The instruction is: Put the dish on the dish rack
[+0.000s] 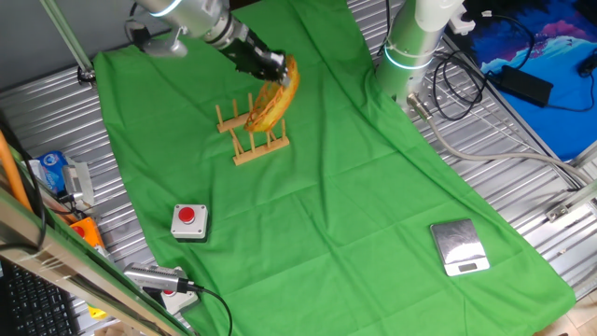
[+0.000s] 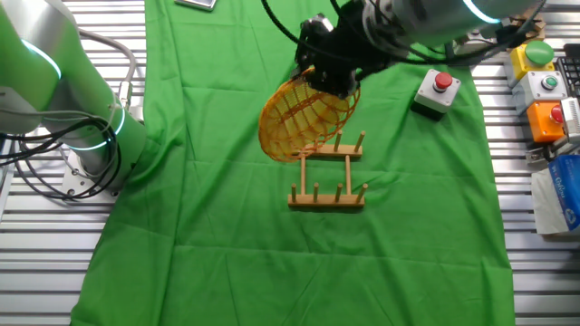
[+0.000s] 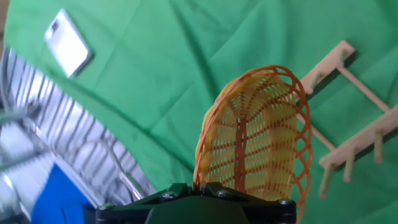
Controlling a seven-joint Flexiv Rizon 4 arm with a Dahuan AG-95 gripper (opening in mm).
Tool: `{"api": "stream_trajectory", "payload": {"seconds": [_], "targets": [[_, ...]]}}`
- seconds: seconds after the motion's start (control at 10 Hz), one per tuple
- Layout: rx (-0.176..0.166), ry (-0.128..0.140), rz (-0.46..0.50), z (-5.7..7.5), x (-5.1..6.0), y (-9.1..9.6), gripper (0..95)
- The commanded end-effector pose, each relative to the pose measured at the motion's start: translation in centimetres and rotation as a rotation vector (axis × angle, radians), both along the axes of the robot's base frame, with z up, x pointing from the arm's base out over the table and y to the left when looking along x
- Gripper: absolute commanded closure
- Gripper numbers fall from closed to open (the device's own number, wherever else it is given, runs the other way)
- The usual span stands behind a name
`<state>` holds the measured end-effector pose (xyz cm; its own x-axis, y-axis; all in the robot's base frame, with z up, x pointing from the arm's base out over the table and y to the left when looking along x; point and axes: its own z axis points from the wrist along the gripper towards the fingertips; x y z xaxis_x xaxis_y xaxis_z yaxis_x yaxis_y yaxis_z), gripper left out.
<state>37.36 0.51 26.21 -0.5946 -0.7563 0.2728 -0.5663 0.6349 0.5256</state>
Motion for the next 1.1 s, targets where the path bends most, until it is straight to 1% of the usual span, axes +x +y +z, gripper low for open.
{"api": "stream_trajectory", "payload": {"seconds": [0.1,0.2,0.3,0.4,0.5,0.6,0.7,0.8,1.0,1.1], "targets": [[0.091,-0.011,0.180,-1.2,-0.5,-3.1,95.0],[0.118,-0.020,0.232,-1.8,-0.3,-3.8,95.0],[0.131,-0.024,0.260,-2.0,-0.1,-4.1,95.0],[0.163,-0.032,0.320,-2.4,0.6,-4.8,95.0],[0.174,-0.035,0.369,-2.6,1.0,-5.0,95.0],[0.192,-0.042,0.448,-2.7,1.5,-5.1,95.0],[0.200,-0.044,0.489,-2.6,1.7,-5.2,95.0],[0.224,-0.045,0.549,-2.5,1.9,-5.2,95.0],[0.255,-0.046,0.611,-2.4,2.1,-5.2,95.0],[0.262,-0.044,0.628,-2.4,2.1,-5.3,95.0]]}}
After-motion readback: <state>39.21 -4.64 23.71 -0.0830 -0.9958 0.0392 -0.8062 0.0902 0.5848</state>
